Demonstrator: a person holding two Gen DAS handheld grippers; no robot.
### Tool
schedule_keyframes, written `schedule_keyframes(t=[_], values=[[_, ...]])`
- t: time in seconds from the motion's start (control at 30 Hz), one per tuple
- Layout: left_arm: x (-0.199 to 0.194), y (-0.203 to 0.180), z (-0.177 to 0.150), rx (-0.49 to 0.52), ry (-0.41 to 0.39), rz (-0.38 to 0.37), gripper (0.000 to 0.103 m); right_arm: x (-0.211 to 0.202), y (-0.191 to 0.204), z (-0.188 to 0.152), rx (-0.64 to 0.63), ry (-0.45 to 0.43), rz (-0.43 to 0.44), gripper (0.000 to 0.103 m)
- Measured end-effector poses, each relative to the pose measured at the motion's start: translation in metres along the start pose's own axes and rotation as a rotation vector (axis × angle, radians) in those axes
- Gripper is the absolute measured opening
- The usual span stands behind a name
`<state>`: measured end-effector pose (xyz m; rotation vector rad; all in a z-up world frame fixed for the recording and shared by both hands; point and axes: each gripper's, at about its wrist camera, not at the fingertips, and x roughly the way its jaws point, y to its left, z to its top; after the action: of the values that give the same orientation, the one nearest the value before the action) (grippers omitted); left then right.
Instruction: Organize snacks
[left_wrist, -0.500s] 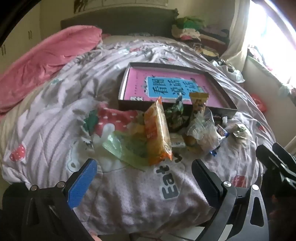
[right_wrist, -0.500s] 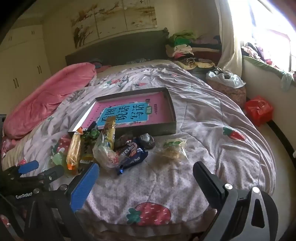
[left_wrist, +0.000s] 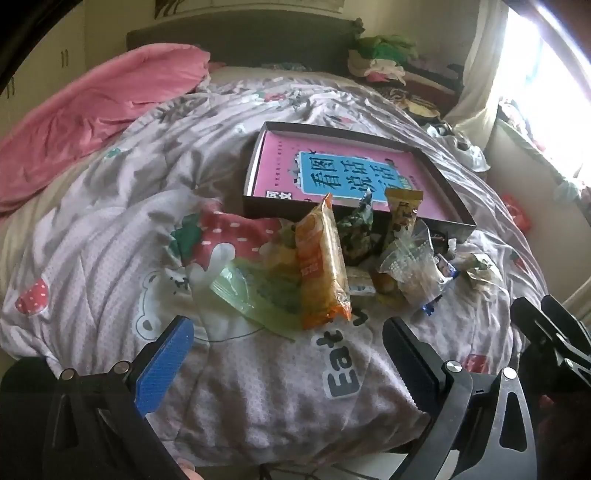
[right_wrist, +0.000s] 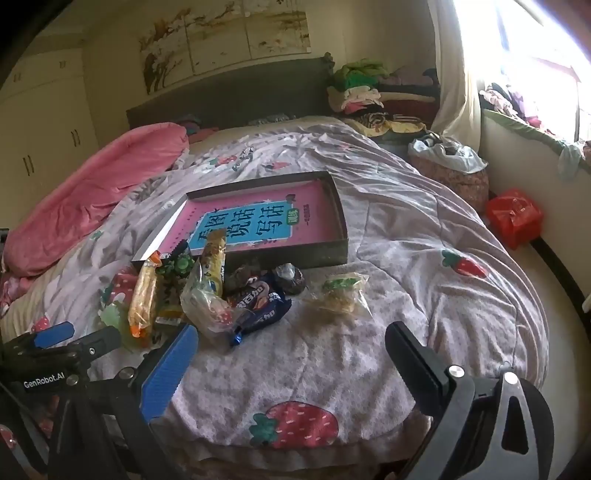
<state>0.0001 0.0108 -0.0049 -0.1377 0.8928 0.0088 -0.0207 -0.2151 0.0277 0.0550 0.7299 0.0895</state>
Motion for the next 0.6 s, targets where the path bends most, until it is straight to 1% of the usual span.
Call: schedule_keyframes(t=[0.27, 0.6], values=[[-0.0015, 0.0007, 0.0025, 0.003, -0.003, -0.014, 0.101, 0.001, 0.0001, -0.0002, -0.004, 0.004, 0.002, 0.102], [-0.0012, -0.0017, 0.0027, 0.004, -0.003, -0.012, 0.101, 0.0029, 0.0039, -0.0008, -0.018, 0.012, 0.001, 0.102]])
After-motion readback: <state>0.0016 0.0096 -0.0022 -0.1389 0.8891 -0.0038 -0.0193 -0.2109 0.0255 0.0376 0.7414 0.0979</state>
